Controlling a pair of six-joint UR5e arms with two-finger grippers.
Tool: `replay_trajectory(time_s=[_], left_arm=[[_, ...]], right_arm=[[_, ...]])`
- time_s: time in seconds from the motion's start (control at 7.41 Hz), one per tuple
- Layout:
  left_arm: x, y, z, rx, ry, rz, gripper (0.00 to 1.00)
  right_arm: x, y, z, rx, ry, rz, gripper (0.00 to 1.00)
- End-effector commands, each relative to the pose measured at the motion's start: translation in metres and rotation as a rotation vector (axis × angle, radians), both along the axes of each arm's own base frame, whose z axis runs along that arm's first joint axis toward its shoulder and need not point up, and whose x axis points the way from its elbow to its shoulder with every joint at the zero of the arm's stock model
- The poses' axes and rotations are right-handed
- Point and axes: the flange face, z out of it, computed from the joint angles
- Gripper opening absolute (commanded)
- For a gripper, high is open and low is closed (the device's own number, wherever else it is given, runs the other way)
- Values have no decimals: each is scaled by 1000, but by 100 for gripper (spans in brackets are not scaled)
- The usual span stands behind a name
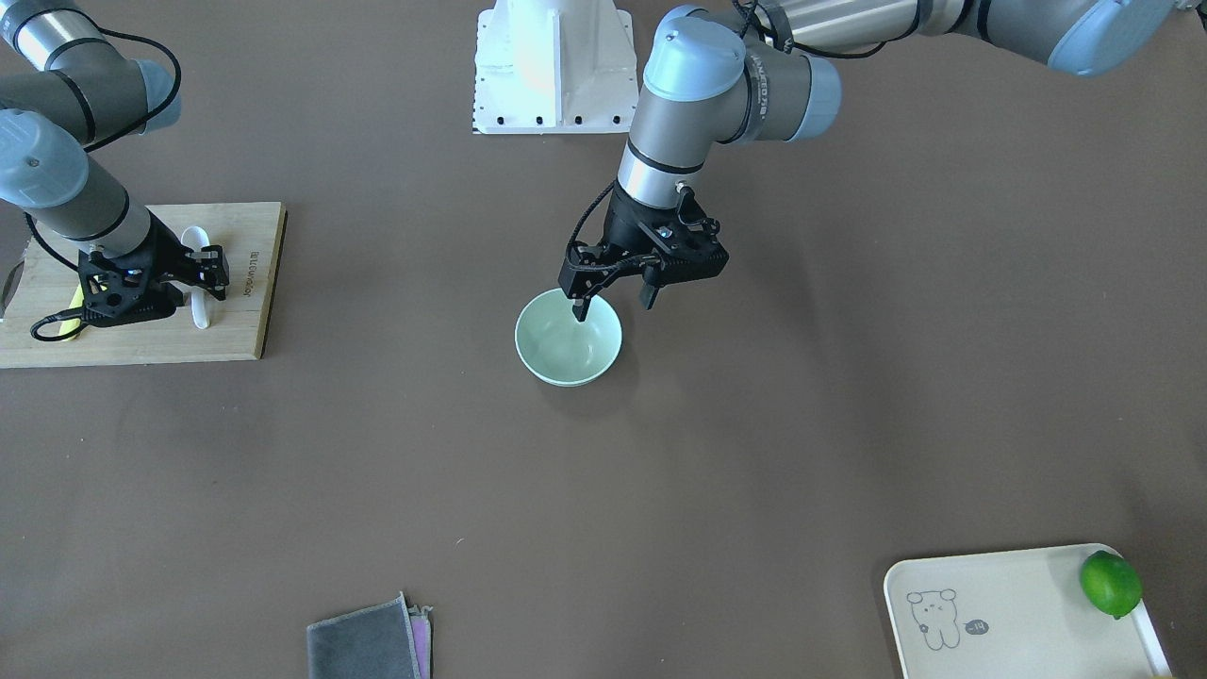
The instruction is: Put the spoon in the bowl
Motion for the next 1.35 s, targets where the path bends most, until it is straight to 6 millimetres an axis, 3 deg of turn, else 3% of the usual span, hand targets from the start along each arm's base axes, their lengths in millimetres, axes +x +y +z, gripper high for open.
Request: replay_trajectory(time_s=[0.0,0.27,0.67,0.81,0.94,1.21], left_arm=[[-9,-8,-2,24,-5,-1,96],[-21,-19,-2,58,-16,16,97],[-36,-23,25,44,-39,24,97],[-56,-30,42,131,-90,61,97],[-90,-41,66,221,-160,91,97],[-163,-76,123,281,-274,121,98]], right_arm=[[1,2,-2,-2,-8,-5,0],[12,-4,-13,-7,-37,7,0],[26,-15,-32,-18,-93,23,0],[20,-23,-51,8,-115,22,0],[9,-35,-77,44,-145,20,0],[-32,-52,-149,25,-207,79,0]])
